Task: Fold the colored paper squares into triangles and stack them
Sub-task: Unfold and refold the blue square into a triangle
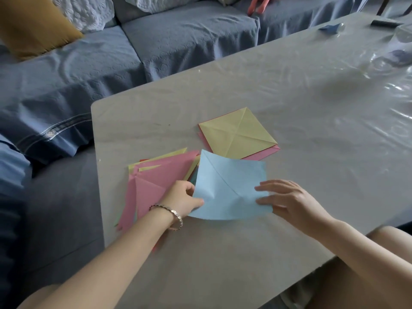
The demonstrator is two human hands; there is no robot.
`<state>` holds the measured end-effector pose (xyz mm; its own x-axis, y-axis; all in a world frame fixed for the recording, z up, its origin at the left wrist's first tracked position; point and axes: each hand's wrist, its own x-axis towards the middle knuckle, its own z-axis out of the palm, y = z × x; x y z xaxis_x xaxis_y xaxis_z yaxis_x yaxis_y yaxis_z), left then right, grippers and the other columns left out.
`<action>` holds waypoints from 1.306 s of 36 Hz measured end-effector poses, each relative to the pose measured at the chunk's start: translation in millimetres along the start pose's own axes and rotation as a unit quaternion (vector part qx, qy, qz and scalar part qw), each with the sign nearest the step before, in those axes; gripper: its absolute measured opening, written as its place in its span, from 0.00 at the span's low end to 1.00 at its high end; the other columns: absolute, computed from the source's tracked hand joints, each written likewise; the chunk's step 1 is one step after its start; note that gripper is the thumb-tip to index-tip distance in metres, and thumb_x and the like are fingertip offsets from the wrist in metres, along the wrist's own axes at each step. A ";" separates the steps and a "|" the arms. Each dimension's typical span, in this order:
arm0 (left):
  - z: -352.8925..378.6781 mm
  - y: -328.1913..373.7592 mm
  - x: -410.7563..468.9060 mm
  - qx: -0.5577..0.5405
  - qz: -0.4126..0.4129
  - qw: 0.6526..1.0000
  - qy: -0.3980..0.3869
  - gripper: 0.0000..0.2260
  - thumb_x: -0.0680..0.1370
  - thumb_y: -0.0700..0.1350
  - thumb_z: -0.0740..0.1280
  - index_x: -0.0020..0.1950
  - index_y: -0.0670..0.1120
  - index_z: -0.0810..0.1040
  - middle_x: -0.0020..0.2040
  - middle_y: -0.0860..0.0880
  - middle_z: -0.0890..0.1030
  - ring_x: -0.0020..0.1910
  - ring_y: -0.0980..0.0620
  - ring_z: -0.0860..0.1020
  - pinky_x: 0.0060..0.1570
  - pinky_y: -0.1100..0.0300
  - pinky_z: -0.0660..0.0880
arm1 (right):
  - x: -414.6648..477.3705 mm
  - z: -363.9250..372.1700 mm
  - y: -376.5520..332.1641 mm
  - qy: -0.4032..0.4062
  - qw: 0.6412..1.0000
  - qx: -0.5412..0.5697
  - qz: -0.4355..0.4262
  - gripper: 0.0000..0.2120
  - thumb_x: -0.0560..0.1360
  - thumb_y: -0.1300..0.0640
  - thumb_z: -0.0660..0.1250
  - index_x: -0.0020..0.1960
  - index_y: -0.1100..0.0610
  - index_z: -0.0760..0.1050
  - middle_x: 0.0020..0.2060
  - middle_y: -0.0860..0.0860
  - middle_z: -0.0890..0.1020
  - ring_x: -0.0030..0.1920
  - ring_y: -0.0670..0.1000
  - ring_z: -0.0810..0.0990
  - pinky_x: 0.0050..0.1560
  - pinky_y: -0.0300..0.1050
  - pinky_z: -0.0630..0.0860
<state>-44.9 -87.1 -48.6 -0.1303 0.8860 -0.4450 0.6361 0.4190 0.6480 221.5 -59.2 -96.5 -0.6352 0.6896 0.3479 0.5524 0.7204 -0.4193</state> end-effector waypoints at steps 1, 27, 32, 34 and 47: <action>0.8 0.1 -2.4 0.001 0.000 1.000 -0.006 0.07 0.70 0.39 0.70 0.41 0.47 0.73 0.36 0.51 0.76 0.35 0.54 0.74 0.36 0.64 0.70 | -2.6 0.6 -2.5 -0.016 1.000 0.005 -0.008 0.08 0.65 0.58 0.70 0.44 0.52 0.83 0.50 0.49 0.83 0.53 0.49 0.78 0.52 0.48 0.75; 26.2 22.5 11.6 -0.122 0.079 0.973 0.178 0.06 0.71 0.37 0.71 0.47 0.40 0.81 0.39 0.50 0.78 0.38 0.56 0.75 0.34 0.78 0.68 | -20.4 -3.4 -34.8 -0.104 0.986 0.120 0.047 0.20 0.76 0.37 0.55 0.45 0.48 0.80 0.45 0.39 0.82 0.48 0.39 0.77 0.51 0.37 0.72; 27.1 17.2 -15.5 -0.153 0.119 0.975 0.108 0.05 0.72 0.36 0.70 0.41 0.47 0.81 0.36 0.57 0.79 0.35 0.64 0.77 0.40 0.79 0.70 | -4.5 -9.2 -55.5 0.042 0.970 0.166 0.175 0.06 0.68 0.42 0.67 0.37 0.43 0.79 0.52 0.35 0.75 0.56 0.35 0.70 0.54 0.27 0.64; 27.5 15.8 -25.1 -0.163 0.126 0.975 0.079 0.10 0.72 0.37 0.70 0.37 0.52 0.79 0.34 0.60 0.79 0.33 0.68 0.77 0.40 0.77 0.71 | 4.5 -14.4 -63.4 0.049 0.958 0.185 0.213 0.02 0.66 0.45 0.69 0.35 0.41 0.78 0.56 0.34 0.73 0.59 0.33 0.68 0.56 0.25 0.62; 20.9 19.1 -57.6 -0.187 0.164 0.967 0.062 0.08 0.74 0.40 0.69 0.41 0.54 0.79 0.37 0.57 0.82 0.37 0.63 0.79 0.40 0.74 0.71 | 17.7 -11.0 -94.9 0.055 0.892 0.291 0.342 0.12 0.67 0.55 0.75 0.30 0.42 0.77 0.32 0.36 0.82 0.37 0.36 0.79 0.38 0.26 0.71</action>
<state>-9.3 -134.3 -23.6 -0.0727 0.9907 -0.1154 0.3429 0.1334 0.9298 163.7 -114.5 -41.2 -0.1826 0.9791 -0.0892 0.3971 -0.0096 -0.9177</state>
